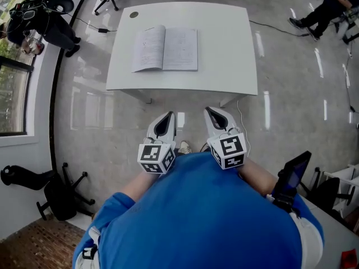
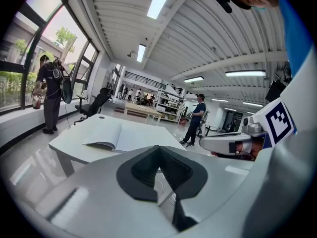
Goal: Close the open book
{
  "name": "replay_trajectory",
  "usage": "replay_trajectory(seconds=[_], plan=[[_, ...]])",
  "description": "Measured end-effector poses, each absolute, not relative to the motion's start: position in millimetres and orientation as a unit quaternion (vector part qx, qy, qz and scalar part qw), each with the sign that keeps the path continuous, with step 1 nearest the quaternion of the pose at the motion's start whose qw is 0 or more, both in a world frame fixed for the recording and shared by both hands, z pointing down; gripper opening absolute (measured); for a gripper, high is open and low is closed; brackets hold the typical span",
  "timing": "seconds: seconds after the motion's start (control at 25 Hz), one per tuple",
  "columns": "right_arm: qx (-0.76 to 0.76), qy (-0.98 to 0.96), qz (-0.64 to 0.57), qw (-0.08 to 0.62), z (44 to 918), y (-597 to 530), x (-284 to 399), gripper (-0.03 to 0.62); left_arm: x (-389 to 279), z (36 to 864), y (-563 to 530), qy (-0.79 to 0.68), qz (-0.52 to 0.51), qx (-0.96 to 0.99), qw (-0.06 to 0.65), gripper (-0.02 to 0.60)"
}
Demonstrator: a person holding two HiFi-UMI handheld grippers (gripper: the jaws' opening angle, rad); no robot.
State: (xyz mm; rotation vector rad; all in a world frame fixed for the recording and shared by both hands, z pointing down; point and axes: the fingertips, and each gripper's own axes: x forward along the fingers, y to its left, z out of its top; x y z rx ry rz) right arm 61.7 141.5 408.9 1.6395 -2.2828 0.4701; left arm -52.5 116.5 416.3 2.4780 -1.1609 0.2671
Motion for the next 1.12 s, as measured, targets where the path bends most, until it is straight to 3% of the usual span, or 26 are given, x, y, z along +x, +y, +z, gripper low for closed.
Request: replay_trajectory(seconds=[0.6,1.12], plan=[[0.587,-0.781,0.162,0.139,404.6,117.2,31.2,0.002,-76.1,418.2,86.9,-0.389,0.102,0.896,0.187,0.008],[0.570,-0.793,0.160,0.140,414.6,63.2,70.5,0.002,-47.1,434.0,33.6,-0.418,0.114,0.879,0.201,0.008]])
